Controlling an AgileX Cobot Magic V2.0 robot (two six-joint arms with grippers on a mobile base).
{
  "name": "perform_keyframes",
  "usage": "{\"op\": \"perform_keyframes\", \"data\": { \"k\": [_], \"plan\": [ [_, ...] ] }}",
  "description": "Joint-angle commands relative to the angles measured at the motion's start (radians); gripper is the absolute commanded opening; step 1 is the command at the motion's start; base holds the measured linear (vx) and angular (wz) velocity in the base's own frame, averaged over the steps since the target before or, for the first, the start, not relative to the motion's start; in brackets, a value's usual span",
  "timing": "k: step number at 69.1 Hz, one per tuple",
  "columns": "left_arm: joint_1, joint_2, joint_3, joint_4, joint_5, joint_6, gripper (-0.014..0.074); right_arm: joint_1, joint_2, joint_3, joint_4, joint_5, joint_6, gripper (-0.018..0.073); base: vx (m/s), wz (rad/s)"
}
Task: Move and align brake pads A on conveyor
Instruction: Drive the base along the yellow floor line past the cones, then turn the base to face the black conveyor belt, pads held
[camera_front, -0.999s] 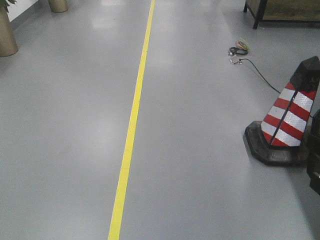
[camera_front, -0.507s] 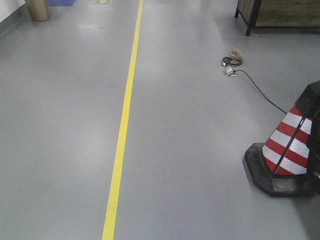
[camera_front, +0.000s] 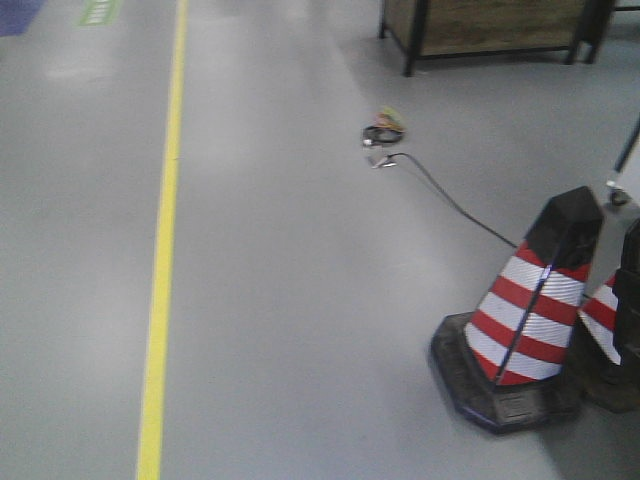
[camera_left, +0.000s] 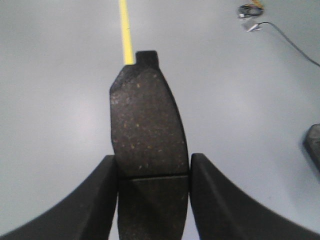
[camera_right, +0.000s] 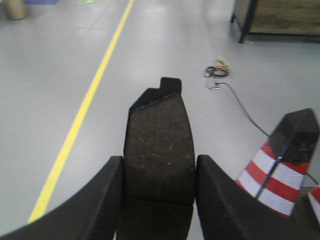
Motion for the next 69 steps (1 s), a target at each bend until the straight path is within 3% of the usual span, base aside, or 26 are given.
{"op": "perform_keyframes", "data": {
  "k": [1,69],
  "plan": [
    [-0.003,-0.01,-0.027,-0.009,-0.082,0.0,0.0114,-0.002,-0.001,-0.032,0.001,-0.09,-0.01,0.0185,0.42,-0.56],
    [-0.003,-0.01,-0.027,-0.009,-0.082,0.0,0.0114,-0.002,-0.001,-0.032,0.001,-0.09,-0.01,0.0185,0.4,-0.6]
  ]
}}
